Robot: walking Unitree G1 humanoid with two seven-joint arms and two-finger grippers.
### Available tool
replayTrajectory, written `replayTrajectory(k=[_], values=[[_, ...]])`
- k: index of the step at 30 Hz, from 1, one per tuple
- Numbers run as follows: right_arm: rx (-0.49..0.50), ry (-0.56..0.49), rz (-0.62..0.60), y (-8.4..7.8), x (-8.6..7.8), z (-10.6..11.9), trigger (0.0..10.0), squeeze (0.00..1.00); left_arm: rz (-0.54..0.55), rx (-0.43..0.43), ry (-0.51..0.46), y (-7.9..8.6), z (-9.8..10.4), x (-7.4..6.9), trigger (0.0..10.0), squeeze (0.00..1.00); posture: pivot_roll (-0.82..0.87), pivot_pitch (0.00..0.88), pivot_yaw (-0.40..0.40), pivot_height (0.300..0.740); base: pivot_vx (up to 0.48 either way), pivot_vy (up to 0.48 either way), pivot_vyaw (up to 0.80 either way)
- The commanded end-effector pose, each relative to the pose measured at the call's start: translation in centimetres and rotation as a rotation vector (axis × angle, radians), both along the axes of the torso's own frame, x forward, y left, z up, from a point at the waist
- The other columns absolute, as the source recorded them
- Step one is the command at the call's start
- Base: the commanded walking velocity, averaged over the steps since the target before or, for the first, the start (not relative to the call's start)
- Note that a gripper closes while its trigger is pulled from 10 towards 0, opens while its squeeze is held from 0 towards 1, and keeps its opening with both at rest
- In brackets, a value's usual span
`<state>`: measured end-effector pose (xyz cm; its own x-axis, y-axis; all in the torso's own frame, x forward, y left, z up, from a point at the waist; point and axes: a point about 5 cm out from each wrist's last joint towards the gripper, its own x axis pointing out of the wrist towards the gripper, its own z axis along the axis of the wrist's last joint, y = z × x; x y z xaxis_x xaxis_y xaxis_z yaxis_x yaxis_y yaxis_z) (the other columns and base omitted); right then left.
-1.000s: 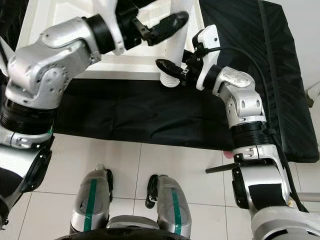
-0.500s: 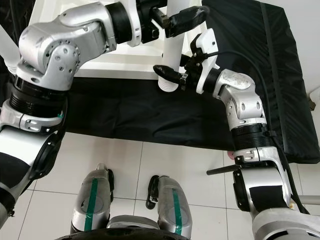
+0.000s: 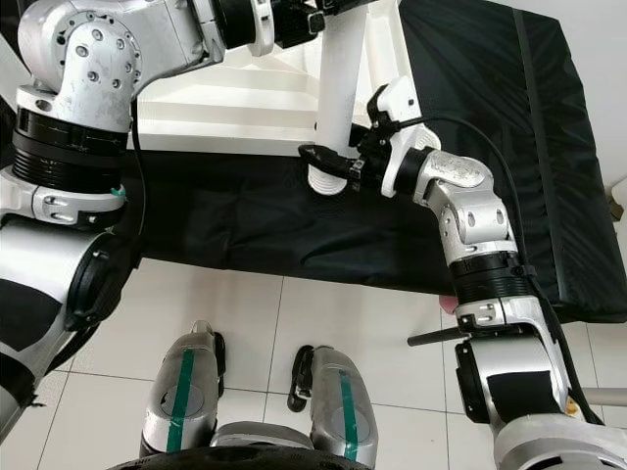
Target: Building children table
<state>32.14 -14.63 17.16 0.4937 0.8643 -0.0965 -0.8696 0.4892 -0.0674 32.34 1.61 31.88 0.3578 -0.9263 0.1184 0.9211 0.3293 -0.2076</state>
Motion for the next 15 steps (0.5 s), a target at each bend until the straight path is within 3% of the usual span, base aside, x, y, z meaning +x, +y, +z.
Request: replayTrajectory(k=[1,5,6,7,8,9,15], values=[[-0.001,-0.002,-0.041,-0.5,0.2,0.1,10.0,0.00,-0.112,0.006,-0.017,-1.0,0.1,-0.9,0.0,0.00,0.12,0.000,-0.067,0.740,0.000,0.000,0.00],[0.006,-0.018,-0.082,-0.5,0.7,0.6,10.0,0.00,-0.102,0.024,-0.015,-1.1,0.1,-0.7,0.0,0.00,0.12,0.000,-0.064,0.740,0.000,0.000,0.00],[0.027,-0.028,-0.108,-0.5,1.0,0.9,10.0,0.00,-0.095,0.042,-0.030,-1.1,0.1,-0.7,1.9,0.00,0.12,0.000,-0.064,0.740,0.000,0.000,0.00],[0.076,-0.056,-0.183,-0.6,1.7,1.7,10.0,0.45,-0.074,0.059,-0.055,-1.1,0.3,-0.5,10.0,0.00,0.12,0.000,-0.066,0.740,0.000,0.000,0.00],[0.076,-0.056,-0.183,-0.6,1.7,1.7,10.0,0.45,-0.074,0.059,-0.055,-1.1,0.3,-0.5,10.0,0.00,0.12,0.000,-0.066,0.740,0.000,0.000,0.00],[0.095,-0.056,-0.218,-0.7,2.0,2.0,10.0,1.00,-0.047,0.061,-0.060,-1.0,0.3,-0.3,10.0,0.00,0.12,0.000,-0.065,0.740,0.000,0.000,0.00],[0.121,-0.071,-0.270,-0.6,2.4,2.6,10.0,1.00,0.018,0.077,-0.053,-0.8,0.5,0.3,10.0,0.00,0.12,0.000,-0.067,0.740,0.000,0.000,0.00]])
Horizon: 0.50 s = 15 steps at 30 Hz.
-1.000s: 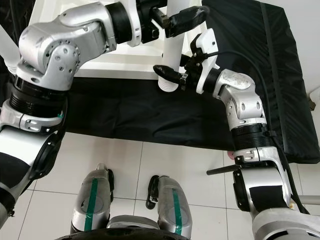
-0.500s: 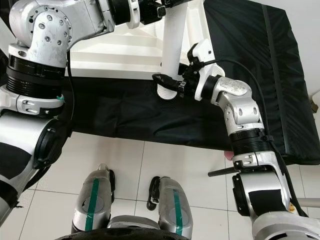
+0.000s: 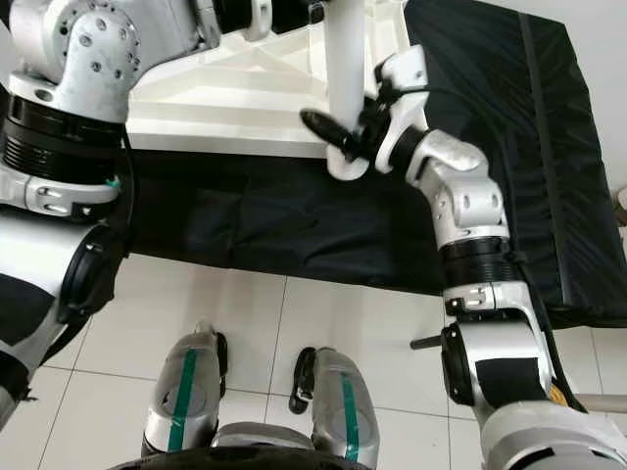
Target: Building children table
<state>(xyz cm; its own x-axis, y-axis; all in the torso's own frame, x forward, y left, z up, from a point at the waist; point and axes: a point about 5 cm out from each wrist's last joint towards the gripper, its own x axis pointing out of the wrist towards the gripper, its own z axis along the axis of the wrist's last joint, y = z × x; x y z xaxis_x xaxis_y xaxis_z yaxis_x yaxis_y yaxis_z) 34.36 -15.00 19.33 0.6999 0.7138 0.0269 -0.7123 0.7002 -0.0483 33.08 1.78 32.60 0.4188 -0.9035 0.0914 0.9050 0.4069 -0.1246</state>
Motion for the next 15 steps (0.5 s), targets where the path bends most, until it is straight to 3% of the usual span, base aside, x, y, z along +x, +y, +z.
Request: replayTrajectory(k=[1,3,4,6,7,15], values=[[0.009,-0.027,-0.023,-0.2,0.1,0.6,10.0,1.00,-0.037,0.032,0.001,-0.9,-0.3,-0.3,10.0,0.00,0.12,0.000,-0.069,0.740,0.000,0.000,0.00],[-0.017,-0.056,-0.064,0.1,0.4,1.0,10.0,1.00,0.001,0.040,-0.026,-0.6,-0.2,0.1,10.0,0.00,0.13,0.000,-0.076,0.740,0.000,0.000,0.00],[-0.032,-0.065,-0.080,0.3,0.6,1.1,10.0,0.20,0.016,0.038,-0.035,-0.5,-0.1,0.2,10.0,0.00,0.13,0.000,-0.081,0.740,0.000,0.000,0.00],[-0.042,-0.070,-0.088,0.5,0.7,1.1,10.0,0.20,0.025,0.035,-0.039,-0.4,-0.1,0.3,10.0,0.00,0.13,0.000,-0.081,0.740,0.000,0.000,0.00],[-0.056,-0.085,-0.094,0.7,0.7,1.2,10.0,0.00,0.034,0.035,-0.044,-0.3,0.0,0.4,10.0,0.00,0.13,0.000,-0.083,0.740,0.000,0.000,0.00],[-0.118,-0.101,-0.079,2.2,0.3,0.9,10.0,0.00,0.076,0.083,-0.128,-0.1,0.7,0.9,10.0,0.00,0.13,0.000,-0.087,0.740,0.000,0.000,0.00]])
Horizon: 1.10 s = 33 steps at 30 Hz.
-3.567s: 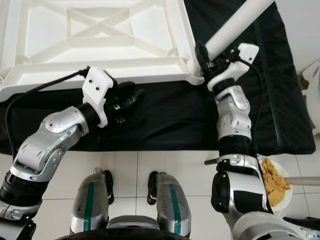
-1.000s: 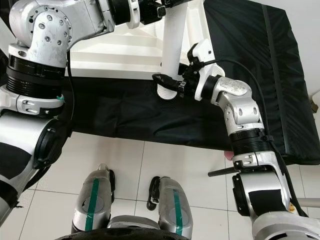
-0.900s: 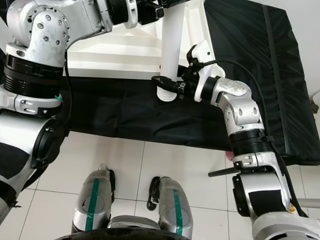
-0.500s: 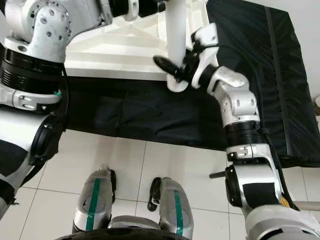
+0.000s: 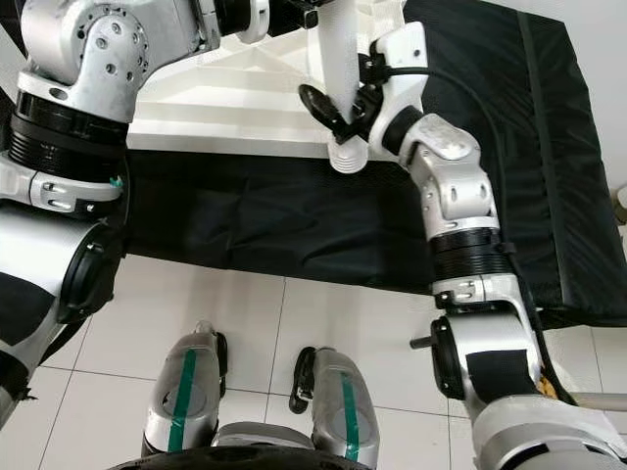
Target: Building children table
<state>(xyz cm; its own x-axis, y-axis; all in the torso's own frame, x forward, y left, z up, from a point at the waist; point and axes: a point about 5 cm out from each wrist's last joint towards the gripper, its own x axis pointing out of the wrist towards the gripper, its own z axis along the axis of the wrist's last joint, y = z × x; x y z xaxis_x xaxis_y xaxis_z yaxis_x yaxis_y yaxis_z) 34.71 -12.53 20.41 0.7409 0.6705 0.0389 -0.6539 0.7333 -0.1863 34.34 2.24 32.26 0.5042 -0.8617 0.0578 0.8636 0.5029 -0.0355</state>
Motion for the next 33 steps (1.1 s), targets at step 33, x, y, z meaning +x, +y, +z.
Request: replayTrajectory(k=[33], values=[[0.098,-0.004,-0.498,3.2,0.6,-1.1,10.0,0.00,0.076,0.013,-0.176,-1.1,1.8,-0.4,10.0,0.00,0.14,0.003,-0.081,0.740,0.000,0.000,0.00]])
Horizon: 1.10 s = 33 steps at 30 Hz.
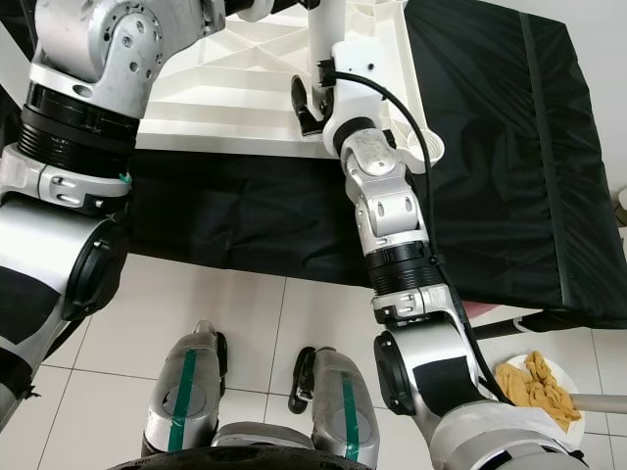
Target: Building children table
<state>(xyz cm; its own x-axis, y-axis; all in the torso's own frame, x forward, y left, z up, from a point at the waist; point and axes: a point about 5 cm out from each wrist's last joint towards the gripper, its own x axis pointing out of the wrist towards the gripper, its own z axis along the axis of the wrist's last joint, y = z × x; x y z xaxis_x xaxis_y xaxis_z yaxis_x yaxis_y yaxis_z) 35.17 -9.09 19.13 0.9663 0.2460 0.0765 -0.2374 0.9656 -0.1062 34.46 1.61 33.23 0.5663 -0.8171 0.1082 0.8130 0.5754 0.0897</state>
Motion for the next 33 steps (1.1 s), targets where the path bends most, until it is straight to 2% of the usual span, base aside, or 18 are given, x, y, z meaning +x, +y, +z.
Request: replayTrajectory(k=[1,4,5,6,7,10,11,13,14,26,27,28,29,32,33], values=[[0.010,-0.018,-0.014,-0.15,0.16,0.38,10.0,0.00,-0.017,-0.008,-0.043,-0.62,0.81,-0.59,10.0,0.00,0.14,0.003,-0.082,0.740,0.000,0.000,0.00],[0.017,-0.026,-0.007,-0.07,0.14,0.55,10.0,0.00,-0.022,-0.009,-0.041,-0.74,0.76,-0.66,10.0,0.00,0.14,0.003,-0.082,0.740,0.000,0.000,0.00],[0.019,-0.032,0.002,0.01,0.10,0.65,4.9,0.00,-0.026,-0.005,-0.042,-0.88,0.71,-0.72,10.0,0.00,0.15,0.004,-0.086,0.740,0.000,0.000,0.00],[0.020,-0.035,0.007,0.07,0.08,0.69,4.9,0.00,-0.029,-0.002,-0.043,-0.98,0.68,-0.76,10.0,0.00,0.15,0.004,-0.086,0.740,0.000,0.000,0.00],[0.021,-0.037,0.013,0.15,0.04,0.71,3.1,0.00,-0.031,0.002,-0.044,-1.05,0.66,-0.79,10.0,0.00,0.15,0.004,-0.086,0.740,0.000,0.000,0.00],[0.016,-0.044,0.020,0.23,-0.01,0.77,2.9,0.00,-0.033,0.006,-0.048,-1.11,0.67,-0.82,10.0,0.00,0.15,0.004,-0.086,0.740,0.000,0.000,0.00],[0.012,-0.048,0.022,0.24,-0.01,0.80,1.7,0.00,-0.034,0.006,-0.048,-1.13,0.68,-0.83,10.0,0.00,0.16,0.006,-0.085,0.740,0.000,0.000,0.00],[0.012,-0.048,0.022,0.24,-0.01,0.80,1.7,0.00,-0.034,0.006,-0.048,-1.13,0.68,-0.83,10.0,0.00,0.16,0.006,-0.085,0.740,0.000,0.000,0.00],[0.007,-0.052,0.023,0.24,-0.03,0.84,0.0,0.00,-0.034,0.007,-0.049,-1.15,0.69,-0.83,10.0,0.00,0.16,0.006,-0.085,0.740,0.000,0.000,0.00],[0.009,-0.095,0.044,0.35,-0.28,1.25,0.0,0.00,-0.025,0.013,-0.037,-1.20,0.51,-0.60,10.0,0.00,0.15,0.005,-0.083,0.740,0.000,0.000,0.00],[0.009,-0.087,0.032,0.25,-0.18,1.24,10.0,0.00,-0.029,0.006,-0.030,-1.17,0.55,-0.57,10.0,0.00,0.15,0.007,-0.081,0.740,0.000,0.000,0.00],[0.008,-0.079,0.023,0.18,-0.11,1.22,10.0,0.00,-0.032,0.000,-0.026,-1.15,0.58,-0.56,10.0,0.00,0.15,0.007,-0.081,0.740,0.000,0.000,0.00],[0.013,-0.076,0.012,0.07,-0.04,1.25,10.0,0.00,-0.052,-0.030,-0.005,-1.13,0.70,-0.67,10.0,1.00,0.15,0.007,-0.080,0.740,0.000,0.000,0.00],[0.024,-0.077,-0.012,-0.18,0.07,1.35,10.0,0.00,-0.110,-0.106,0.027,-1.00,1.24,-1.10,10.0,1.00,0.15,0.007,-0.080,0.740,0.000,0.000,0.00],[0.024,-0.077,-0.012,-0.18,0.07,1.35,10.0,0.00,-0.110,-0.106,0.027,-1.00,1.24,-1.10,10.0,1.00,0.15,0.007,-0.080,0.740,0.000,0.000,0.00]])
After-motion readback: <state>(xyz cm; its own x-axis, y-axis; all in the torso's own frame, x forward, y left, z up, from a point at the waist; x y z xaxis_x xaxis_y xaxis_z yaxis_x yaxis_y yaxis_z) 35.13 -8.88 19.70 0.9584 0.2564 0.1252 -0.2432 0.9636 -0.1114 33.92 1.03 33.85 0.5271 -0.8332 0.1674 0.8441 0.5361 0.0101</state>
